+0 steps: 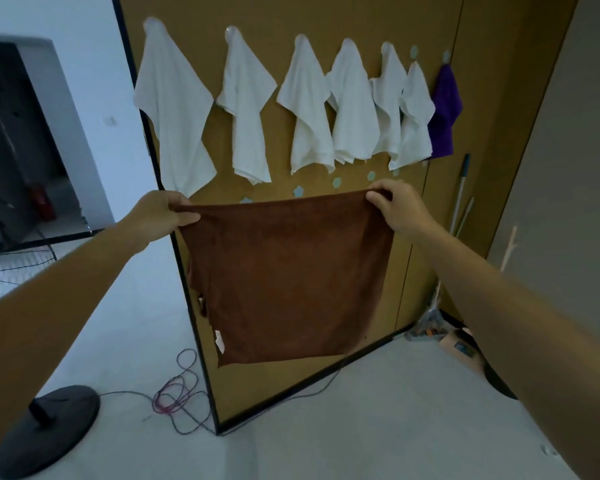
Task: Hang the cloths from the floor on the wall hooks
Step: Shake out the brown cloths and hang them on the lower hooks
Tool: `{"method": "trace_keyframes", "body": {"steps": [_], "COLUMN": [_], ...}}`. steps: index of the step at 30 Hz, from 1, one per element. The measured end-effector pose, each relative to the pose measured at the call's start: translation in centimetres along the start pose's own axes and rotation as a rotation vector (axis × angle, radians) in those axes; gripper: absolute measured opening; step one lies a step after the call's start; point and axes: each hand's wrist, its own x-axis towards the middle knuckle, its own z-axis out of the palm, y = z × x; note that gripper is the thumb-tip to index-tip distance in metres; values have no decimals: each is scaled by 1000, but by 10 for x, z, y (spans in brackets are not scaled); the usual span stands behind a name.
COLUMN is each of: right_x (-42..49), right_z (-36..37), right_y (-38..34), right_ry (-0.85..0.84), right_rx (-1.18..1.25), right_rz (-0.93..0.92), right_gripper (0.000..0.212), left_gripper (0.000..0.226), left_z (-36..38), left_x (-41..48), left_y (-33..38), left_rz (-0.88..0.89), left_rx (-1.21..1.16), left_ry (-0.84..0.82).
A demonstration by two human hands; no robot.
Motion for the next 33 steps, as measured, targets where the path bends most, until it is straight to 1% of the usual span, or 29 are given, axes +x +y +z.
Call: {"method": "trace_keyframes", "body": {"steps": [3, 5, 7, 11, 12, 14, 16, 19, 21, 22, 24, 25, 26, 28, 29, 31, 33], "right_x": [33, 56, 79, 118, 128, 148, 165, 180, 191, 197, 209, 215, 222, 236, 244, 260, 274], "right_z": [27, 45, 62, 93, 102, 119, 136, 158, 173, 178, 188, 192, 197, 208, 214, 227, 241], "right_y": [16, 26, 33, 42, 45, 56, 66, 77, 86, 89, 95, 99, 103, 112, 116, 127, 136], "right_ry": [58, 108, 108, -80, -93, -93, -115, -174, -205, -213, -227, -243, -264, -285, -297, -349, -422], "right_rx": [-43, -96, -145, -74, -52, -14, 0, 16, 22, 12, 18, 39, 64, 78, 59, -3, -47], "right_rz": [-12, -51, -105, -43, -52, -122, -195, -317, -333, -305, -213, -183, -166, -211, -269, -382, -463], "right_gripper": [19, 20, 19, 11, 9, 12, 21, 44, 53, 54, 48, 41, 31, 11, 7, 8, 14], "left_gripper": [2, 16, 25, 45, 51, 57, 59, 62, 57, 49, 25, 13, 7, 15, 18, 20, 20], "left_z": [15, 23, 31, 43, 45, 51, 59, 72, 81, 85, 93, 98, 104, 116, 122, 132, 140], "left_x": [26, 46, 69, 112, 123, 142, 157, 174, 184, 189, 200, 206, 211, 223, 228, 237, 243], "left_y": [-12, -23, -36, -57, -62, -75, -90, -110, -117, -118, -119, -118, -117, -120, -121, -121, -121], "left_rz": [71, 129, 198, 363, 386, 401, 392, 330, 279, 252, 207, 173, 142, 122, 122, 136, 114], "left_rx": [37, 40, 42, 167, 195, 243, 249, 236, 218, 207, 181, 170, 169, 202, 222, 299, 367], "left_ry": [60, 71, 55, -88, -135, -237, -289, -276, -250, -231, -185, -166, -143, -105, -104, -143, -207]}}
